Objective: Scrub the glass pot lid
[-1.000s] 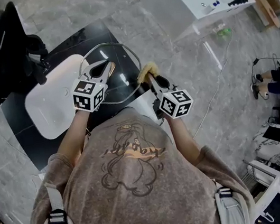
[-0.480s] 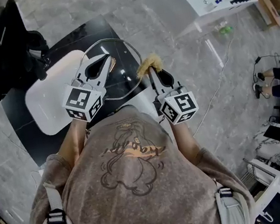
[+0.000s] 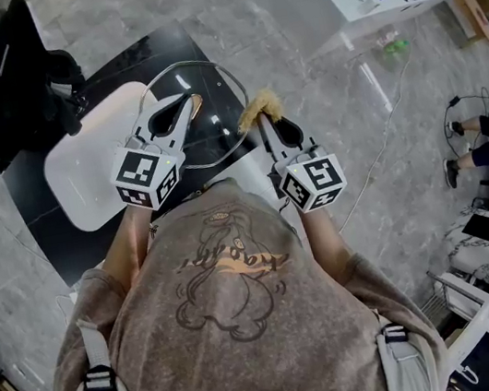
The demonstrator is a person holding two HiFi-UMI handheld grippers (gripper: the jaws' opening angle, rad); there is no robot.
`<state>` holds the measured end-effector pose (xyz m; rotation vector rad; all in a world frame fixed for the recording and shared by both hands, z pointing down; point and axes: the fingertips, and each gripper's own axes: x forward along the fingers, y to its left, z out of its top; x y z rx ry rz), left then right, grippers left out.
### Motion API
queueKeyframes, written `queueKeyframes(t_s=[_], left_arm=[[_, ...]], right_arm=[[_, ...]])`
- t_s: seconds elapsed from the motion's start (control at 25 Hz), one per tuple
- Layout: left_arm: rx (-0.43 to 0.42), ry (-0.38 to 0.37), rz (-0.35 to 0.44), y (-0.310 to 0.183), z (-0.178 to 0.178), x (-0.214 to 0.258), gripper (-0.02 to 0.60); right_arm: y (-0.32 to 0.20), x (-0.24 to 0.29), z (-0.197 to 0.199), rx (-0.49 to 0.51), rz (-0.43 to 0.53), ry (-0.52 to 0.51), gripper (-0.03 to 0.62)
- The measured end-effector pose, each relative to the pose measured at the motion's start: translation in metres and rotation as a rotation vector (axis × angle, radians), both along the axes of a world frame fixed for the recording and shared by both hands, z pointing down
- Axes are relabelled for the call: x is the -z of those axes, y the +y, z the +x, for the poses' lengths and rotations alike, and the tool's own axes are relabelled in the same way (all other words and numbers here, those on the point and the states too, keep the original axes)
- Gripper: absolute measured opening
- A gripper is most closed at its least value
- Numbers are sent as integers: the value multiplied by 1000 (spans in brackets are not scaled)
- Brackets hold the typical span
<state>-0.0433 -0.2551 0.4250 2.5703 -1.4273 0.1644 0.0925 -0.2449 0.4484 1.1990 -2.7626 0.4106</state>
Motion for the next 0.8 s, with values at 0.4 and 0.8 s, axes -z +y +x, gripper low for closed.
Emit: queueKeyframes(t_s=[0.4, 0.8], left_arm=[[15, -32, -34, 7, -3, -14, 17], [29, -57, -34, 3, -5, -23, 17]], right_arm=[[4, -5, -3, 25, -12, 7, 41], [1, -12, -9, 98, -11, 52, 41]])
